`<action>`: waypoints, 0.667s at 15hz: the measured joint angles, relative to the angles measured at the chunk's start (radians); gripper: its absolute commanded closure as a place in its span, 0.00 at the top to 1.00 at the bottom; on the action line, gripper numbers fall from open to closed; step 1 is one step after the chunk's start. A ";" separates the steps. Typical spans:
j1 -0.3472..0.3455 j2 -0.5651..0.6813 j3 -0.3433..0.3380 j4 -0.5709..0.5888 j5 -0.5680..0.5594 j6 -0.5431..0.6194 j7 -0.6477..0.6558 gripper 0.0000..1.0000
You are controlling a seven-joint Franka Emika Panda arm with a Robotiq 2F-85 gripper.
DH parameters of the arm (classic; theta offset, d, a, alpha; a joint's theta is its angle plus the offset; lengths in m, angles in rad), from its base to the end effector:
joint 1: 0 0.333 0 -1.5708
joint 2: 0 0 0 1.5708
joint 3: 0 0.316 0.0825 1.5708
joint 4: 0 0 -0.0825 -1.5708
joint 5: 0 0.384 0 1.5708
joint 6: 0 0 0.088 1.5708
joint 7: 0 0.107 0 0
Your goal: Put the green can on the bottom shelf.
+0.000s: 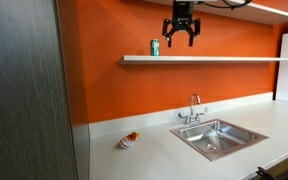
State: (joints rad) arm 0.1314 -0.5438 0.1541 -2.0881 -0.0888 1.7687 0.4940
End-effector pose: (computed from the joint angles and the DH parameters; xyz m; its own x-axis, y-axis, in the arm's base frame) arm 0.3817 0.1212 0.6519 0.9427 -0.1983 0.2683 -0.2180 -0.9749 0.0457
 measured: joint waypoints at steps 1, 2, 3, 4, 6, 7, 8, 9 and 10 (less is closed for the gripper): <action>-0.003 -0.016 0.000 -0.023 0.009 -0.003 0.000 1.00; -0.006 -0.032 0.000 -0.045 0.017 -0.008 0.001 1.00; -0.009 -0.049 0.000 -0.069 0.026 -0.012 0.001 1.00; -0.011 -0.066 0.001 -0.091 0.033 -0.016 0.001 1.00; -0.015 -0.098 0.001 -0.131 0.048 -0.022 0.002 1.00; -0.016 -0.113 0.002 -0.150 0.054 -0.026 0.002 1.00; -0.017 -0.129 0.003 -0.169 0.060 -0.030 0.003 1.00; -0.018 -0.144 0.004 -0.187 0.067 -0.035 0.004 1.00; -0.020 -0.158 0.005 -0.203 0.072 -0.041 0.005 1.00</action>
State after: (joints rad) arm 0.1116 -0.7020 0.1595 -2.2908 -0.0170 1.7274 0.4989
